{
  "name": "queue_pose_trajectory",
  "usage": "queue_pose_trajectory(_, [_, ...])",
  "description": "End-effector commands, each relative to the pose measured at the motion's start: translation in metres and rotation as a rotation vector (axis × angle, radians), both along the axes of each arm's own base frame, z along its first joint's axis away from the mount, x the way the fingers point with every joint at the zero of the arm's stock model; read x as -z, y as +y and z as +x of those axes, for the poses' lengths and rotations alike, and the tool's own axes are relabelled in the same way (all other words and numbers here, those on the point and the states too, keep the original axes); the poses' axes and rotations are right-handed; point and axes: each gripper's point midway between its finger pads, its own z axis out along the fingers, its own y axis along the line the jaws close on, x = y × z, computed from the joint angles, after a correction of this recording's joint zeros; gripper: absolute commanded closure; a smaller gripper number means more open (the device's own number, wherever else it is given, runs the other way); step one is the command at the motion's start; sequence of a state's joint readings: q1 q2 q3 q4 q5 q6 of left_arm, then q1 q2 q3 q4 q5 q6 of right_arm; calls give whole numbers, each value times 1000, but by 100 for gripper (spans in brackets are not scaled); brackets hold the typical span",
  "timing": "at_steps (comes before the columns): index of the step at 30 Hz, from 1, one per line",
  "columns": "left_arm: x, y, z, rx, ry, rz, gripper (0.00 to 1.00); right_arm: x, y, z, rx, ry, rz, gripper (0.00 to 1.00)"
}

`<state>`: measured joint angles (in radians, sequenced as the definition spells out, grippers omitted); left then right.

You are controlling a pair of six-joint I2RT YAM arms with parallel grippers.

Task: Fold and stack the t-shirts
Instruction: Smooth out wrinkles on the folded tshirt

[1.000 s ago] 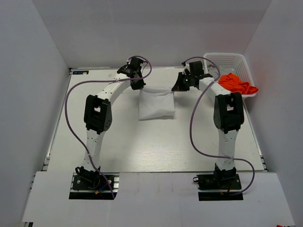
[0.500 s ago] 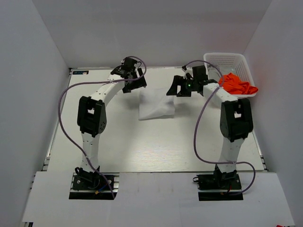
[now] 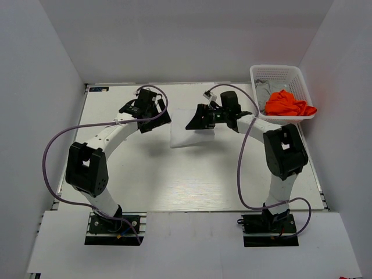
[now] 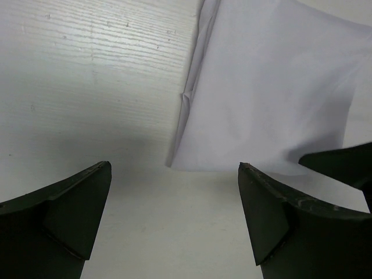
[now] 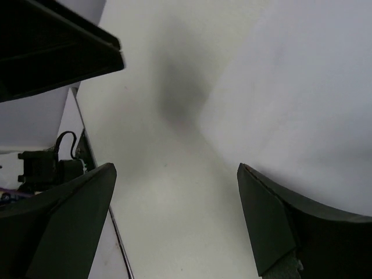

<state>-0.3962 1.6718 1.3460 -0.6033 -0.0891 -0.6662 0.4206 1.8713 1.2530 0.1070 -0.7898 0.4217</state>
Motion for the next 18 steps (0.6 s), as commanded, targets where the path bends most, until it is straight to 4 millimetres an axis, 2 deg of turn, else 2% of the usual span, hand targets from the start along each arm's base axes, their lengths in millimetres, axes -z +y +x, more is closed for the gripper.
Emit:
queue_pose_trajectory(1, [-5, 4, -6, -23, -17, -15, 0, 31, -2, 17, 72, 56, -14, 10])
queue_pose_trajectory(3, [-5, 4, -6, -23, -17, -15, 0, 67, -10, 22, 118, 131, -74, 10])
queue_pose_trajectory(5, [-2, 5, -10, -23, 1, -7, 0, 88, -14, 13, 120, 203, -108, 10])
queue_pose_trajectory(6, [-2, 5, -10, -23, 1, -7, 0, 114, -19, 4, 135, 262, -147, 10])
queue_pose_trajectory(9, [-6, 4, -8, -23, -7, -11, 0, 142, -29, -3, 177, 315, -201, 10])
queue_pose_trajectory(10, [-11, 4, -6, -23, -27, -19, 0, 146, -32, -2, 188, 307, -218, 10])
queue_pose_trajectory(12, [-12, 1, -5, -9, -33, -26, 0, 148, -33, 2, 192, 290, -223, 10])
queue_pose_trajectory(15, [-10, -2, -5, 24, -31, -25, 0, 132, -27, 9, 162, 238, -200, 10])
queue_pose_trajectory(16, [-8, -3, -1, 33, -40, -21, 0, 113, -25, 12, 143, 178, -181, 10])
queue_pose_trajectory(18, [-4, -11, 2, 85, -44, -31, 0, 88, -20, 17, 111, 108, -162, 10])
